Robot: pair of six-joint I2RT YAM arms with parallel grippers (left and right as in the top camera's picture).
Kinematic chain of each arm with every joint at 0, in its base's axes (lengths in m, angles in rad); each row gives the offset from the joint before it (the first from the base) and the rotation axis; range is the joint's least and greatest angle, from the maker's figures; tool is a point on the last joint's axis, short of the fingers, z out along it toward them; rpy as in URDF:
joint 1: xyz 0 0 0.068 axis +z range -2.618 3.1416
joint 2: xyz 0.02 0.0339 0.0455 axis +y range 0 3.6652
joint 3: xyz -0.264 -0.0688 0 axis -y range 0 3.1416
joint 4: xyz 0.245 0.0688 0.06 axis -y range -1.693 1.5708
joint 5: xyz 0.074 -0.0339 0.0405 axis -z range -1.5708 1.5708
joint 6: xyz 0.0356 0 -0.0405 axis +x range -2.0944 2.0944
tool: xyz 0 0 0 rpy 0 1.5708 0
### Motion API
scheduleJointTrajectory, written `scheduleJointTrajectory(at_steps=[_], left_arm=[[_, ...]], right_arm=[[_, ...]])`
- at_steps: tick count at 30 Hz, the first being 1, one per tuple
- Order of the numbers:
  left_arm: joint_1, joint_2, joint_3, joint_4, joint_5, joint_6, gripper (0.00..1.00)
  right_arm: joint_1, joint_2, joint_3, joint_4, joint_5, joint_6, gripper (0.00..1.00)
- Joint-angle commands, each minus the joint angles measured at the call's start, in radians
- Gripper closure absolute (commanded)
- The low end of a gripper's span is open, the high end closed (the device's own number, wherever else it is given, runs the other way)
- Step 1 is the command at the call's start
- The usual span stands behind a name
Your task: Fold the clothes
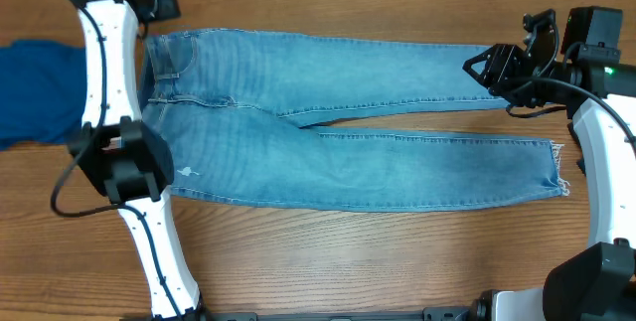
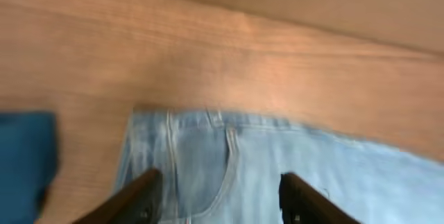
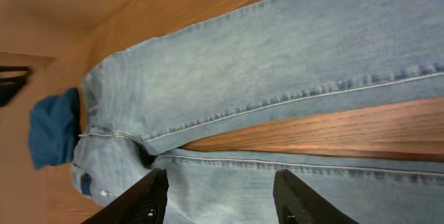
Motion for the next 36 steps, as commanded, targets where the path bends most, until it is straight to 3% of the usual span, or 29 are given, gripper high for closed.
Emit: scheduleJointTrajectory(at_steps=[1, 5, 6, 8, 11, 14, 20, 24, 28, 32, 35, 36], left_arm=[[-0.014, -0.015, 0.221, -0.288, 0.018, 0.031, 0.45], [-0.019, -0.015, 0.312, -0.542, 0.014, 0.031, 0.46], [-0.019, -0.015, 0.321, -0.586, 0.014, 0.031, 0.52], [-0.019, -0.030, 0.307, -0.584, 0.037, 0.034, 0.60], [-0.024, -0.066, 0.304, -0.584, 0.049, 0.026, 0.64], [-0.030, -0.133, 0.303, -0.584, 0.034, 0.019, 0.66], [-0.067, -0.428, 0.180, -0.584, -0.169, 0.019, 0.62], [-0.085, -0.659, -0.022, -0.584, -0.189, 0.001, 0.55], [-0.076, -0.854, -0.353, -0.584, -0.208, -0.042, 0.46], [-0.047, -0.935, -0.666, -0.571, -0.225, -0.061, 0.43], [-0.013, -0.941, -0.891, -0.459, -0.217, -0.060, 0.42], [0.006, -0.937, -1.027, -0.318, -0.217, -0.060, 0.39]], right_arm=[[-0.005, -0.034, 0.018, -0.024, 0.048, -0.032, 0.44], [-0.006, -0.034, 0.018, -0.079, 0.101, -0.032, 0.44], [-0.006, -0.034, 0.018, -0.090, 0.113, -0.032, 0.44], [-0.006, -0.034, 0.018, -0.110, 0.129, -0.032, 0.44], [-0.006, -0.034, 0.018, -0.134, 0.130, -0.032, 0.41], [-0.006, -0.034, 0.018, -0.167, 0.130, -0.032, 0.40], [-0.006, -0.034, 0.018, -0.200, 0.131, -0.076, 0.40], [-0.006, -0.034, 0.018, -0.193, 0.130, -0.076, 0.40], [-0.006, -0.034, 0.018, -0.195, 0.130, -0.076, 0.40], [-0.006, -0.034, 0.018, -0.200, 0.130, -0.076, 0.40], [-0.006, -0.034, 0.018, -0.211, 0.130, -0.076, 0.40], [-0.006, -0.034, 0.018, -0.217, 0.129, -0.076, 0.40]])
